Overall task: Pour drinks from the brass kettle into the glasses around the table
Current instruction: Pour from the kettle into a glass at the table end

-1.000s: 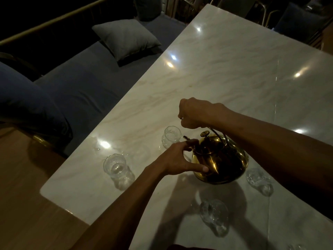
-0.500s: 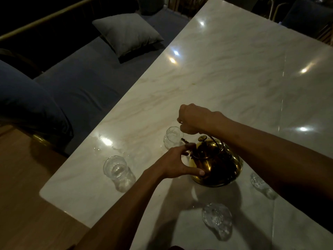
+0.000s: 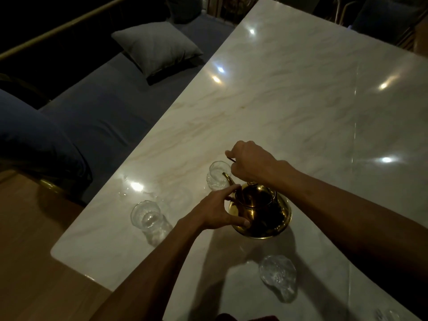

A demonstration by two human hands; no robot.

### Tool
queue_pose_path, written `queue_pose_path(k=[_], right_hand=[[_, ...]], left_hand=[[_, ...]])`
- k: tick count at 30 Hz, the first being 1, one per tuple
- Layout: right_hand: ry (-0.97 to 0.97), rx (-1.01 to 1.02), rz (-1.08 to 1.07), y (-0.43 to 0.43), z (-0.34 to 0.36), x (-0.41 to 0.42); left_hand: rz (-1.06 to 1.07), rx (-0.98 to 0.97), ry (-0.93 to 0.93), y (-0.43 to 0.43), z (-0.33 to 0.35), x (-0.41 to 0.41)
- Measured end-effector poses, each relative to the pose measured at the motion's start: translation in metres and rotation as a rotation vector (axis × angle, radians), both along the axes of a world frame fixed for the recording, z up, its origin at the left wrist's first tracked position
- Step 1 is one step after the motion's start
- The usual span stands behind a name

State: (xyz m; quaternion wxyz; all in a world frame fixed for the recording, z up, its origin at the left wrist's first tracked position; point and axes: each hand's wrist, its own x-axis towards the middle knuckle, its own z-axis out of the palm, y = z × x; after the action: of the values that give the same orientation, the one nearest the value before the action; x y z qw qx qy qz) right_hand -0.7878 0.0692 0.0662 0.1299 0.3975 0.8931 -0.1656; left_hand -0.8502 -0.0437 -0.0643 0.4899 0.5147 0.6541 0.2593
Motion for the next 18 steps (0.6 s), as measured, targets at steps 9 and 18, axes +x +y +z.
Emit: queue_pose_path(k=[9,18], right_hand=[[0.144,0.072,-0.028,-0.033,0.021,0.023],[0.284,0.068,0.031,-0.071,0.040,0.043]], left_hand=[[0.036,0.061,0.099,-0.021,0.020,0.006],[0.115,0.146,0.209,-0.059,0.052,0.022]])
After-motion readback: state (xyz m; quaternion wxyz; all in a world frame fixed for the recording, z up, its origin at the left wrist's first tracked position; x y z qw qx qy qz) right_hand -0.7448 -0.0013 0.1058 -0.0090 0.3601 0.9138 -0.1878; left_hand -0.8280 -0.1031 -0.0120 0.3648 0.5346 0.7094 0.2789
